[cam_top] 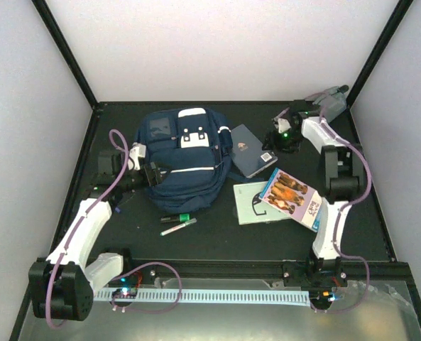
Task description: Pack the student bag
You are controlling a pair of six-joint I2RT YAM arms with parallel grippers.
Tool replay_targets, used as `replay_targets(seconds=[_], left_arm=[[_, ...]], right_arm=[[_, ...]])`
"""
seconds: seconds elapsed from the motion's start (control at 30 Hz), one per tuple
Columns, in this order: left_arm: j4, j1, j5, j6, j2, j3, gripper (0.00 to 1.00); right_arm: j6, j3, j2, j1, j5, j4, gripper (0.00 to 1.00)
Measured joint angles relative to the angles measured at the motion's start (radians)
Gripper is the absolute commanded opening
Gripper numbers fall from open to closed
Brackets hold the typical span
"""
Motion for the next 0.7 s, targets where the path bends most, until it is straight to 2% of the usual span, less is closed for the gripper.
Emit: replay_targets(seconds=[0.13,0.27,0.33,0.43,0.7], left_arm=[[0.000,0.000,0.000,0.000,-0.003,0.000,0.83],[0.001,-0.004,0.000,0.000,-0.003,0.000,0.83],[0.002,-0.005,0.000,0.000,-0.003,0.000,0.83],[0.003,-0.005,0.000,0.000,-0.003,0.000,0.83],[0.004,-0.005,0.000,-0.001,-0.001,0.000,0.84]], right_arm=[[0.042,-0.071,-0.174,0.012,0.113,0.013,0.71],[0.125,0.021,-0.208,-0.002,0.330,0.063,0.86],[0.167,0.108,-0.173,-0.015,0.430,0.085,0.88],[0.230,0.239,-0.087,-0.037,0.539,0.115,0.99],[0.354,0.525,0.173,-0.086,0.718,0.158,1.00]])
